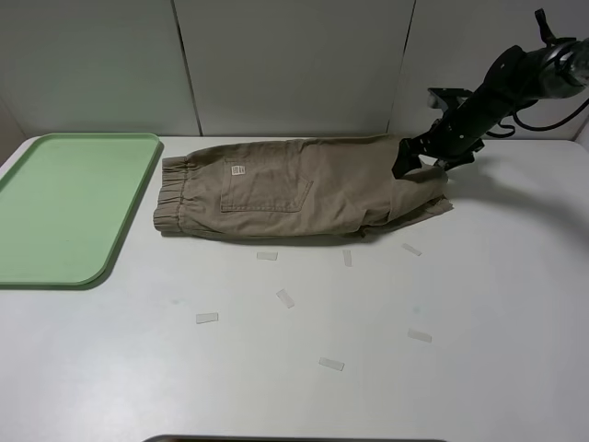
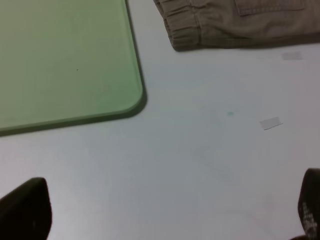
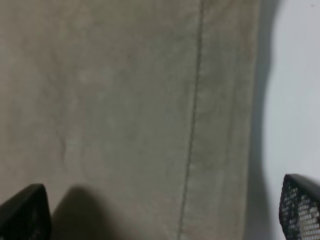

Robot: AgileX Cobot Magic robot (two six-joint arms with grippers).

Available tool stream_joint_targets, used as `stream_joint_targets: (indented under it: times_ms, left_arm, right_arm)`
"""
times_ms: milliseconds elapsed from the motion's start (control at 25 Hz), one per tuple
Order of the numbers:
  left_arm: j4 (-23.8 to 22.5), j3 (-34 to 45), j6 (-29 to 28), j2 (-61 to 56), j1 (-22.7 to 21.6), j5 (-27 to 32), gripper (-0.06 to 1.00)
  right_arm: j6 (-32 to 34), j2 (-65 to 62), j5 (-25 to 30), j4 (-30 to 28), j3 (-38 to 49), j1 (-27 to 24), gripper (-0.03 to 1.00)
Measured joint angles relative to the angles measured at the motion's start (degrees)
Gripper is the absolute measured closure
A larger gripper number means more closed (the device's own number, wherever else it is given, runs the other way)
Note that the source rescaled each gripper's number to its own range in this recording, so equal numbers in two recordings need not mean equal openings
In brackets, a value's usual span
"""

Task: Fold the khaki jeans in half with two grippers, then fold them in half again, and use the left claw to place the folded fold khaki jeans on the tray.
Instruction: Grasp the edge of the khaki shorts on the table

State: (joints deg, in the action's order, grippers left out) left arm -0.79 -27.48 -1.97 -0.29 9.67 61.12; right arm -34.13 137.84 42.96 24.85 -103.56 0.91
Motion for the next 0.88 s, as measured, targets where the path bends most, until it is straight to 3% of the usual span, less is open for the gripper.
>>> stream_joint_targets:
  times_ms: [480,600,800,880]
  left_arm:
    - [0.00,0.00,0.00,0.00,0.00,0.00,-0.05]
    - [0.00,0.00,0.00,0.00,0.00,0.00,-0.05]
    - [0.00,0.00,0.00,0.00,0.00,0.00,-0.05]
    - [0.00,0.00,0.00,0.00,0.00,0.00,-0.05]
  right_arm:
    - [0.00,0.03,12.10,10.71,-0.17,1.03,0.00]
    - [0.00,0.23,13.27,10.53,-0.17,1.03,0.21]
    - [0.00,0.30,14.49,6.29,-0.17,1.03,0.85]
    - [0.32,0.30,15.49,4.07,-0.17,1.22,0.96]
